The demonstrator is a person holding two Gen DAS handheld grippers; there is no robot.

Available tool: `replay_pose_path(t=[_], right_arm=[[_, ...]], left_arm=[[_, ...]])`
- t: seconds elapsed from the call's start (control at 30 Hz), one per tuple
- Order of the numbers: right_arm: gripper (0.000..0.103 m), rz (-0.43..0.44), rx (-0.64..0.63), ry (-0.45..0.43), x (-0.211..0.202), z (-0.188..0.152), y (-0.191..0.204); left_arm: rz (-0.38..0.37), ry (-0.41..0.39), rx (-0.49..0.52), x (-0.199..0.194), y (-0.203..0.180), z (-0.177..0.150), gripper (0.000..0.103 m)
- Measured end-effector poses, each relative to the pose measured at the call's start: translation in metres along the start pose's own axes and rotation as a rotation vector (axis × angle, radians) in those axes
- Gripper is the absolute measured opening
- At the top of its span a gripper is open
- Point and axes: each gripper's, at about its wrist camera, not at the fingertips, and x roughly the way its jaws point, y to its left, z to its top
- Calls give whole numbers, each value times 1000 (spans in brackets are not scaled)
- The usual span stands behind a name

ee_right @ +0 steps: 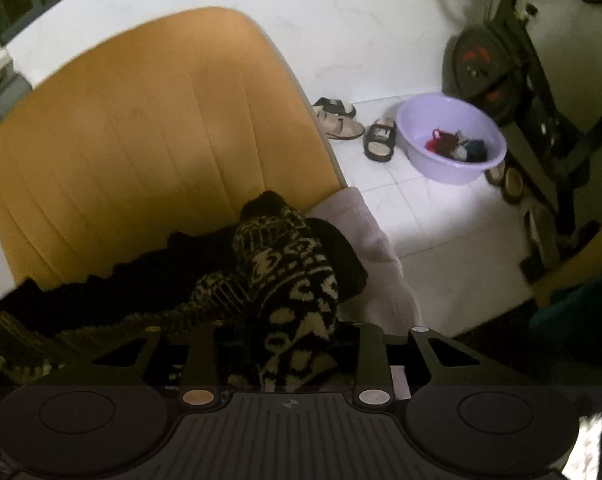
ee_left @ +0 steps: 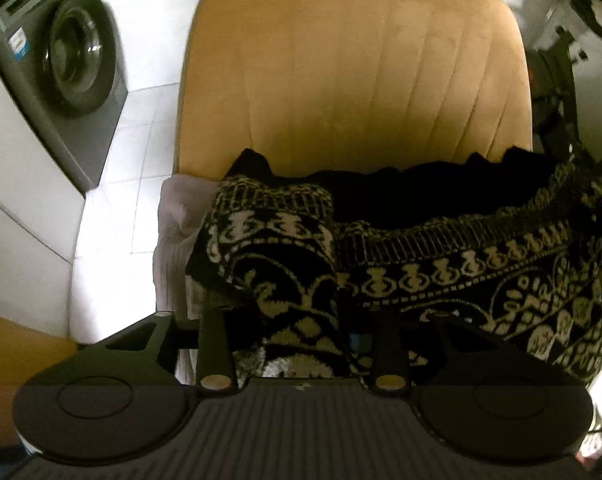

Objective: Fold clothes
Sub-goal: 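Lower the sweater onto the clothes stack and open both grippers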

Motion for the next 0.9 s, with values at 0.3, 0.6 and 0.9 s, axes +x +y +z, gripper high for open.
replay_pose_path(t=[0.3,0.6,0.9], right_arm=[[84,-120,-17,-71,-51,-3,-1],[87,-158,-95,23,-46,-40,-7],[100,-208,-144,32,-13,-56,-7]], left_arm=[[-2,-93,-42,-70,1,0,80],[-35,-52,38,-46,-26,-26,93],[23,-7,90,-17,-32,-40,102]])
